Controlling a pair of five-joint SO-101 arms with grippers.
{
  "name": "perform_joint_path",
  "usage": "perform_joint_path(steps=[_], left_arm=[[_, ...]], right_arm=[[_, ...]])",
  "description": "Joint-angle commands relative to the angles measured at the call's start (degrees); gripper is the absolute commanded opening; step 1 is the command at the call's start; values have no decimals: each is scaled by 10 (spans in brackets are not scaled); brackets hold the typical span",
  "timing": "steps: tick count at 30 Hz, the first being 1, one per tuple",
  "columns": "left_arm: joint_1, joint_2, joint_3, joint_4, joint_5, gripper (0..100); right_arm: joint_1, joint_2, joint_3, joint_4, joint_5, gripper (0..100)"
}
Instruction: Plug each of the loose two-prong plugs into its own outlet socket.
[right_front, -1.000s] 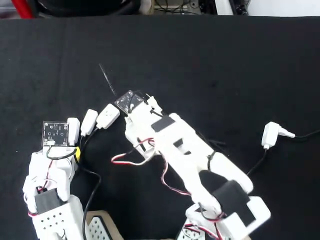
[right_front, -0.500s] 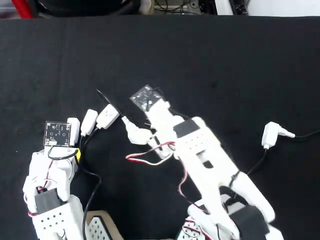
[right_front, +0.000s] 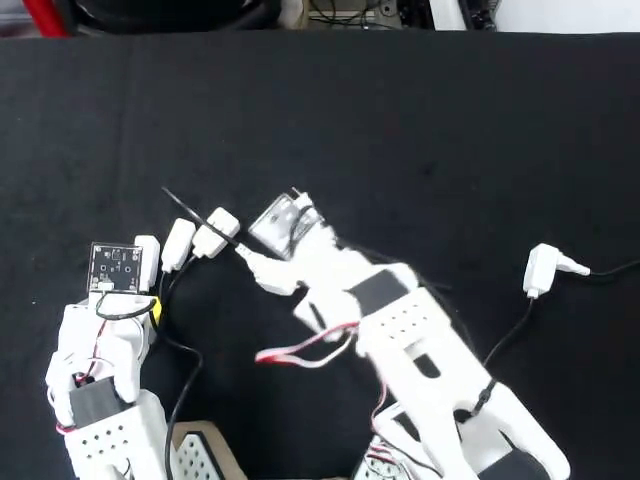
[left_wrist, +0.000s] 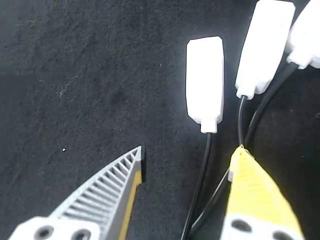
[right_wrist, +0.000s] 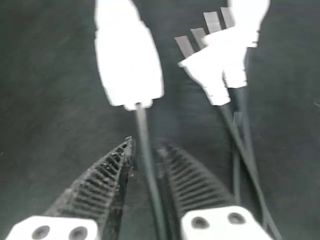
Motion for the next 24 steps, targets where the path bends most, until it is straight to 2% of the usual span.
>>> perform_joint_path(steps=[1, 7, 11, 15, 24], left_arm=[[7, -7, 10, 3, -7, 275], [7, -7, 10, 3, -7, 275], [7, -7, 10, 3, -7, 275], [7, -7, 10, 3, -7, 275], [7, -7, 10, 3, -7, 275]], right_arm=[[-25, -15, 6, -2, 4, 270], [-28, -14, 6, -89, 4, 289], [-76, 15, 5, -125, -10, 289], [-107, 102, -12, -171, -26, 289], [-87, 325, -162, -178, -22, 286]])
